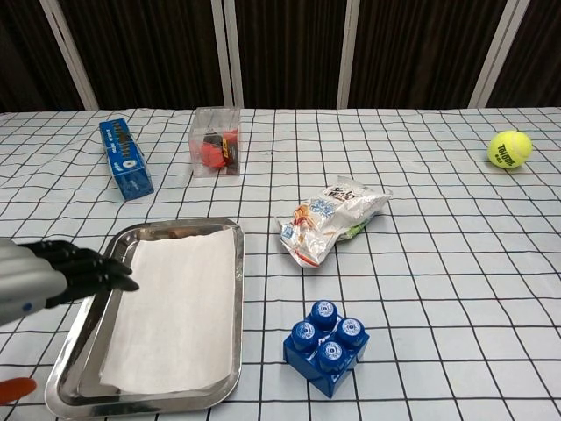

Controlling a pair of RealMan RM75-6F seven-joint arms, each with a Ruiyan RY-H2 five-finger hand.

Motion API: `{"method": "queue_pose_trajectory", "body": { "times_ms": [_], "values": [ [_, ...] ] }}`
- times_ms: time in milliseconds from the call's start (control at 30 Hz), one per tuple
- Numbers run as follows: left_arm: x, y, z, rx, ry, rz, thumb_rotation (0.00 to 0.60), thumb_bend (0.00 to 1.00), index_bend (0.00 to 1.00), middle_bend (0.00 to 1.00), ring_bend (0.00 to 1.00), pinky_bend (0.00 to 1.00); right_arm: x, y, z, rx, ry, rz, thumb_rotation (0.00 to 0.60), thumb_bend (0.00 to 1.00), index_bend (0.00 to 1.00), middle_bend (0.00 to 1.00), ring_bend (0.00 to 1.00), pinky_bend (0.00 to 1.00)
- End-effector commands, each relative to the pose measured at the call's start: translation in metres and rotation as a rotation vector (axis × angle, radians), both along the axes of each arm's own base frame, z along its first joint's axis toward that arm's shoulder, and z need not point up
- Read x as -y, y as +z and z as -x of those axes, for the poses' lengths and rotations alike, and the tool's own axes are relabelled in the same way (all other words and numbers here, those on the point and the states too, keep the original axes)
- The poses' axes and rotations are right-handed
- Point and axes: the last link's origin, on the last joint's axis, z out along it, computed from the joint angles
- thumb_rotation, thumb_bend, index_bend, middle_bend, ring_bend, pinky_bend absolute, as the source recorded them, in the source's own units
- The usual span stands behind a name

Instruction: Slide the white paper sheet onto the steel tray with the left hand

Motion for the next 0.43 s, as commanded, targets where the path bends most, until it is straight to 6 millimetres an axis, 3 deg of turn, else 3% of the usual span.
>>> {"method": "queue_pose_trajectory", "body": {
  "times_ms": [33,233,433],
  "values": [
    [-0.001,0.03,0.014,0.101,0.022,-0.151,0.6,0.27,0.0,0.0,0.0,0.0,0.0,0.0,0.0,-0.001,0.001,-0.001,0.6,0.31,0.0,0.0,0.0,0.0],
    [0.005,0.068,0.054,0.247,-0.009,-0.409,0.6,0.13,0.0,0.0,0.0,0.0,0.001,-0.001,0.0,-0.009,0.005,0.002,0.6,0.31,0.0,0.0,0.0,0.0],
    [0.013,0.09,0.094,0.266,-0.004,-0.617,0.6,0.1,0.0,0.0,0.0,0.0,0.0,-0.001,-0.002,-0.011,0.022,0.01,0.6,0.31,0.0,0.0,0.0,0.0]
  ]
}}
